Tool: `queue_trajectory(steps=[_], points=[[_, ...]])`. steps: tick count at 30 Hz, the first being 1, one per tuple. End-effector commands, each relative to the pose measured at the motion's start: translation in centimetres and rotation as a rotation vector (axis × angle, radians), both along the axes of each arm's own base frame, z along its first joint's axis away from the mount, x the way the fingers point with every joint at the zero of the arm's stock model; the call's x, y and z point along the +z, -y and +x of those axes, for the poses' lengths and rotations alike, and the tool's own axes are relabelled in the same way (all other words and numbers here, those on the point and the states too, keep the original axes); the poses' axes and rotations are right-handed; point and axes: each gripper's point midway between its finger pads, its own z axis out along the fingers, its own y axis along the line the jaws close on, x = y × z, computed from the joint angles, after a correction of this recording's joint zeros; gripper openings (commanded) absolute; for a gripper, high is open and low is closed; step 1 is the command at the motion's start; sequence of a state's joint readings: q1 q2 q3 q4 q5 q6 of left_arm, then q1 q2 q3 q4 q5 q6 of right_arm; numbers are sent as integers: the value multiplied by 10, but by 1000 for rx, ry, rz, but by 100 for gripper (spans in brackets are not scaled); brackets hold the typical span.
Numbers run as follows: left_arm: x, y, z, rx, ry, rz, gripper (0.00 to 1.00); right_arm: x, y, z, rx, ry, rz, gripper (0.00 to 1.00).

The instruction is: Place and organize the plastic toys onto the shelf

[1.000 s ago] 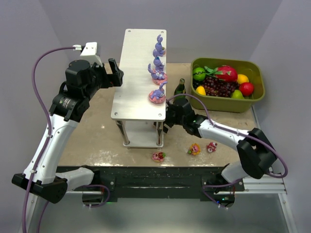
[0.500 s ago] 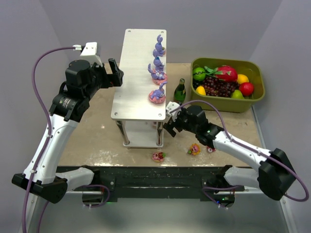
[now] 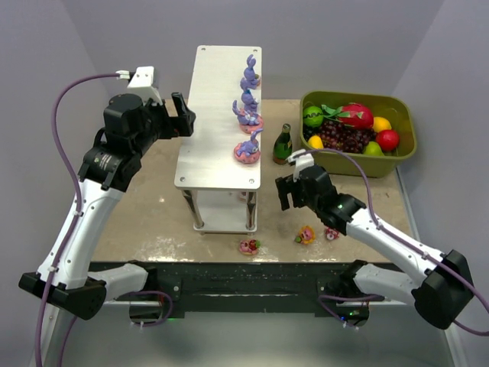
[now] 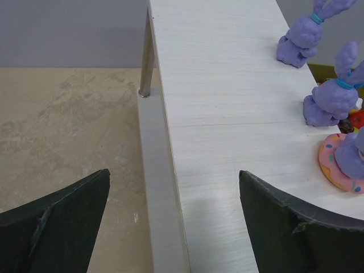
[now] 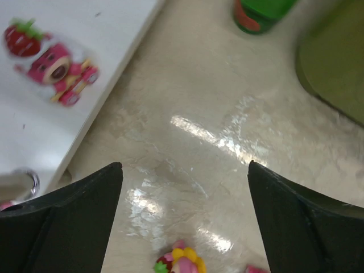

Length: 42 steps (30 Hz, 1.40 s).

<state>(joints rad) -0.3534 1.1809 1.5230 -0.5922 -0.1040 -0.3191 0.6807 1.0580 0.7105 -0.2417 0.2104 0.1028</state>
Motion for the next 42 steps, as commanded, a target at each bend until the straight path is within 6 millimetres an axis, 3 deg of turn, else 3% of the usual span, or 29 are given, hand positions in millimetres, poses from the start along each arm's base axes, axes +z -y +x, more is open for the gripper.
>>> queue_trajectory(steps=[1, 4, 7, 16, 22, 30, 42], points=[[6, 4, 8, -19, 33, -6, 100, 32, 13, 18, -395, -94, 221, 82], [8, 5, 10, -22, 35, -9, 100, 16, 24, 11, -572, -200, 226, 80], [10, 6, 11, -23, 39, -12, 100, -8, 46, -11, -739, -296, 173, 82], [11, 4, 18, 8, 32, -22, 99, -15, 53, -56, -1057, -470, 440, 85], [-1, 2, 15, 8, 12, -10, 99, -28, 58, -81, -1249, -596, 411, 89], [-7, -4, 8, 21, 11, 5, 100, -53, 46, -94, -1373, -727, 397, 92], [-5, -6, 14, 34, 12, 30, 100, -83, 48, -97, -1466, -741, 373, 91]])
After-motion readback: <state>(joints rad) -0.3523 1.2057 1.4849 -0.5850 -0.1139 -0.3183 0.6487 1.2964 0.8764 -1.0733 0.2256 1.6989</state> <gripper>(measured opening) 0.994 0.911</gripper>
